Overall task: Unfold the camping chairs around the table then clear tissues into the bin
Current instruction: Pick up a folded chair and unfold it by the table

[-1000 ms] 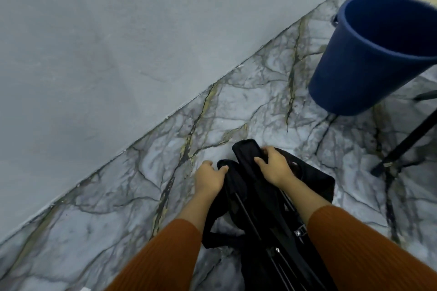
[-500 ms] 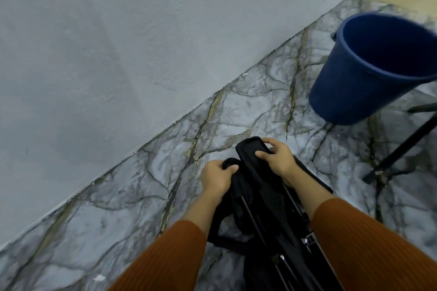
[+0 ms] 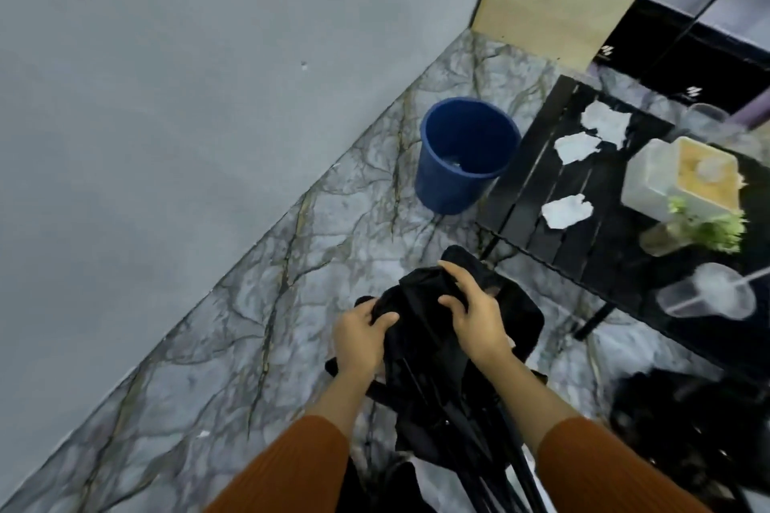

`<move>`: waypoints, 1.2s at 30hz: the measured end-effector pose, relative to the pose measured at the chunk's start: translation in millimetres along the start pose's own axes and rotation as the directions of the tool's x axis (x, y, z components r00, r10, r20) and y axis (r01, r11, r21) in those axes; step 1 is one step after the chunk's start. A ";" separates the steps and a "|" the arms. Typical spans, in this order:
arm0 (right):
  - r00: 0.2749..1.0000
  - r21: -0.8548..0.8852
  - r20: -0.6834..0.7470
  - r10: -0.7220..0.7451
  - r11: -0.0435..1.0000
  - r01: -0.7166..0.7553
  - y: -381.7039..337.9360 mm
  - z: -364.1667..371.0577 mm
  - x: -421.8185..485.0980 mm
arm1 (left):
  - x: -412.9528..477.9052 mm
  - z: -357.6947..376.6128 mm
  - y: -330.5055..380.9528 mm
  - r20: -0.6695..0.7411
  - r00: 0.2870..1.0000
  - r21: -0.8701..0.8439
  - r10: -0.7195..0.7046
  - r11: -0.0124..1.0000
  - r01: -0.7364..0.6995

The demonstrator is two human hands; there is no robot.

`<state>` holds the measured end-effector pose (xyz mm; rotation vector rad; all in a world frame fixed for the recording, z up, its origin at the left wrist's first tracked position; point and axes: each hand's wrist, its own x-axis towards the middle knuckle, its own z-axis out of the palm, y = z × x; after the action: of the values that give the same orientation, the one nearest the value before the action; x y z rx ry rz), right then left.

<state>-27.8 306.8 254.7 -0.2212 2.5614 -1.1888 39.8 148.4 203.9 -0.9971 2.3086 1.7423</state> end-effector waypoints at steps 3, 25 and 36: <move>0.998 -0.010 -0.062 0.010 1.000 -0.010 -9.4 -47.1 -51.6 | -47.9 10.1 41.3 0.053 0.997 -0.008 0.051 0.999 -0.051; 0.606 0.330 -0.651 0.456 0.890 -0.315 6.8 -284.2 -409.6 | -274.1 -86.0 207.3 0.203 0.822 0.260 0.532 0.780 -0.569; 0.767 0.171 -0.456 0.452 0.890 -0.422 9.8 -200.9 -494.8 | -322.2 -144.3 126.8 0.400 0.854 0.600 0.333 0.609 -0.518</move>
<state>369.5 588.7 474.0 0.7557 2.7418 -1.2385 269.0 181.6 499.1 -0.0655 2.7953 0.8083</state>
